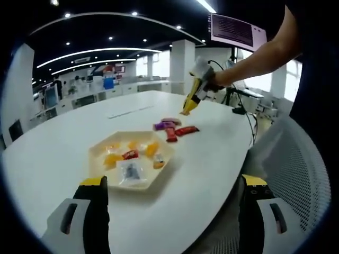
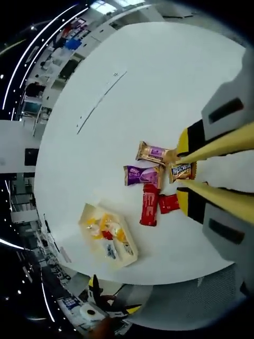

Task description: Place the target food into the container with the food tongs after gripping and lifting it, then release it inside without dropping or visibly crushing the food.

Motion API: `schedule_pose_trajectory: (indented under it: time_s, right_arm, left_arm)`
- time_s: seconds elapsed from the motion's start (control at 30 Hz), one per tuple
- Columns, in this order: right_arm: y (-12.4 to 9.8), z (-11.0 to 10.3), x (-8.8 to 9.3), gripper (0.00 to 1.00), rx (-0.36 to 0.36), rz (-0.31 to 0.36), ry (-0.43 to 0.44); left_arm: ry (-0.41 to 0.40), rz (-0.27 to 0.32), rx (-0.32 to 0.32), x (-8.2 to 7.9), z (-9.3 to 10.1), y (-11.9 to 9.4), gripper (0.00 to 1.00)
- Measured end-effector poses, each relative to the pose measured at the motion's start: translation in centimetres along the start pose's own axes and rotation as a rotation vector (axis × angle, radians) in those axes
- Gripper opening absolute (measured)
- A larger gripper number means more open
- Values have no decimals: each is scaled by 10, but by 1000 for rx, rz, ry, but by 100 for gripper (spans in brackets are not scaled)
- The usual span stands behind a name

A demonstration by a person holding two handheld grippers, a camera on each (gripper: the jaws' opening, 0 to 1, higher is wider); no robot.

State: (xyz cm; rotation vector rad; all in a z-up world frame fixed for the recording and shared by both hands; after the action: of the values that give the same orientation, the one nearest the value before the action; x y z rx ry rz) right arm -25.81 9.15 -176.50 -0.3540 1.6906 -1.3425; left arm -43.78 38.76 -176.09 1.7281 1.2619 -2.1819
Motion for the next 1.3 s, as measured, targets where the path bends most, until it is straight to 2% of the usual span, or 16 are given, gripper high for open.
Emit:
schedule_pose_trajectory:
  time_s: [0.17,0.7,1.03,1.3]
  right_arm:
    - [-13,2,-8,21,17,3,11]
    - [-32,-2,-21,21,44,12,0]
    - [-31,-7,-34,21,42,20,-12]
    - [-23,-27,-54,21,13,28,-45]
  left_arm:
    - [-6,17,-8,-2,-2,-1,99]
    - [9,36,-6,-7,1,-3,99]
    - [5,43,-9,-8,0,-3,99]
    - [0,54,-17,-10,-1,-4,99]
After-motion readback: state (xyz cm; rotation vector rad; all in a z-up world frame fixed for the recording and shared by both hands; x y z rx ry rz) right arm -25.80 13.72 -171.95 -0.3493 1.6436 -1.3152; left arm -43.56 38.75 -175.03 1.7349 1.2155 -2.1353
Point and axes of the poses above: the point that each gripper's makers call its tool centre point, and the gripper's own axes: y roughly forward along the fingers, z roughly to its right, x roughly out of its underside, the point moved 2 cm from there along -y, roughly backward along the fingers, and after that the axes turned 8 degrees about -z, right-handed, at the moved point
